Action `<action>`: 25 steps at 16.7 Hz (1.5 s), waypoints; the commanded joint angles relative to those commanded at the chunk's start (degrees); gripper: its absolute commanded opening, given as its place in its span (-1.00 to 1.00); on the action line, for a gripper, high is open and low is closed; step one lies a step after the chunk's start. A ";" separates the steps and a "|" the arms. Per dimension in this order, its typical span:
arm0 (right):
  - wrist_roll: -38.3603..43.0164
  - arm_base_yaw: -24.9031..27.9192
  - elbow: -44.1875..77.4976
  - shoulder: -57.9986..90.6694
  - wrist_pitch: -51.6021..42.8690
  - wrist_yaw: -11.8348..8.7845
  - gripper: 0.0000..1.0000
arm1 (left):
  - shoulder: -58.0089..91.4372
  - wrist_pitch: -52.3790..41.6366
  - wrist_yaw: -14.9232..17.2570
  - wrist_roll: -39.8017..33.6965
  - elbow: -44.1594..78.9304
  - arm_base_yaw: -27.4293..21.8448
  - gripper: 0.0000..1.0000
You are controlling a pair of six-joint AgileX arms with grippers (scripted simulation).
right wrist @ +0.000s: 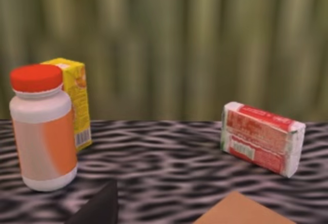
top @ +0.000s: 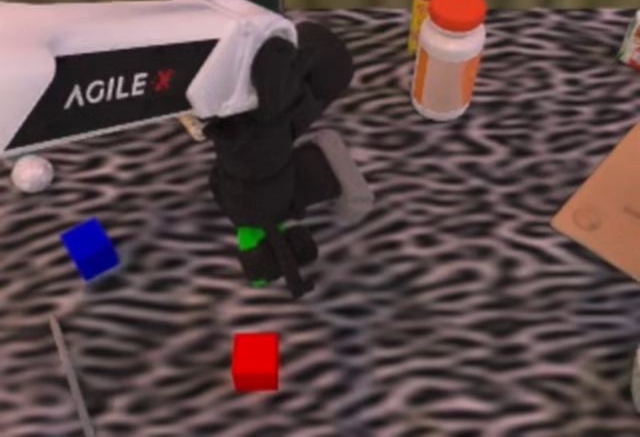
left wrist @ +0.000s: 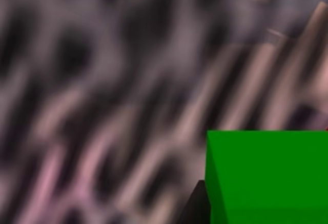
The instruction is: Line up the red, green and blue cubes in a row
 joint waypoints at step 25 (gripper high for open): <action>0.00 0.00 0.00 0.00 0.00 0.00 1.00 | 4.13 12.30 0.00 6.98 -7.66 -13.80 -0.70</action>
